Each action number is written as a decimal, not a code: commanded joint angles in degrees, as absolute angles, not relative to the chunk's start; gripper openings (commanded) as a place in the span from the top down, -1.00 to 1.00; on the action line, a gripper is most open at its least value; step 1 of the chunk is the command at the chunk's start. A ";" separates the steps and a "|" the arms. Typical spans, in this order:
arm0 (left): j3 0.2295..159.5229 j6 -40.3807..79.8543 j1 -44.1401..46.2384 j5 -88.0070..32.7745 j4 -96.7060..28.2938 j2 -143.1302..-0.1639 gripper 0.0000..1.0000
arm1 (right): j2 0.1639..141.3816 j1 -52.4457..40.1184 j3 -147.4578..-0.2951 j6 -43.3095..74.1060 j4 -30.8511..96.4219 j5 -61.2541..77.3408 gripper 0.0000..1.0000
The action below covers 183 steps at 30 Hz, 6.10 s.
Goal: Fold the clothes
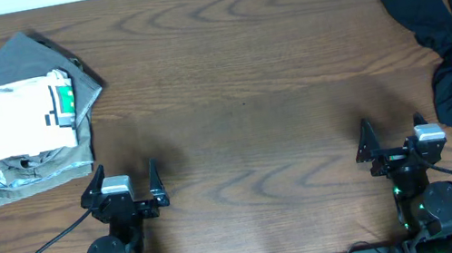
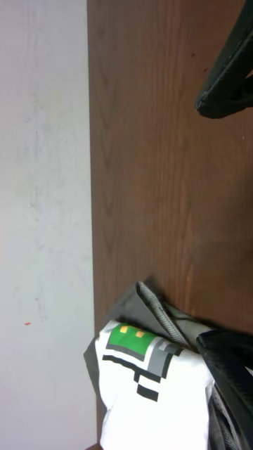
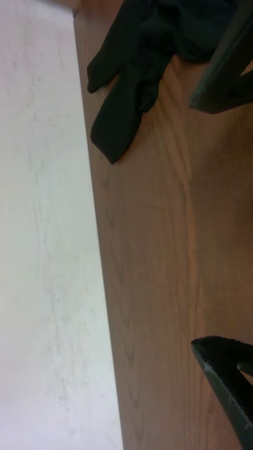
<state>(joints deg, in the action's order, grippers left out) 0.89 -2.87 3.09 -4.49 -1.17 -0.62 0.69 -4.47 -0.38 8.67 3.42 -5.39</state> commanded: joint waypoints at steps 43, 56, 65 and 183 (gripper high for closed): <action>0.23 -2.94 2.85 -5.30 -3.42 -0.60 -0.96 | 0.38 -3.40 -0.32 8.08 3.66 -5.37 -0.98; 0.23 -2.92 2.85 -5.28 -3.42 -0.60 -0.96 | 0.38 -3.40 -0.32 8.08 3.66 -5.37 -0.98; 0.23 -2.92 2.85 -5.28 -3.40 -0.60 -0.96 | 0.38 -3.40 -0.32 8.10 3.66 -5.32 -0.98; 54.08 8.23 2.85 -6.79 -42.59 -45.36 -0.96 | 74.87 33.80 -60.01 8.60 40.32 25.98 0.97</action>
<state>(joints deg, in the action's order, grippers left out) 52.88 7.73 3.09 -6.24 -43.00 -45.32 81.23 39.70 -57.36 12.40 39.59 19.25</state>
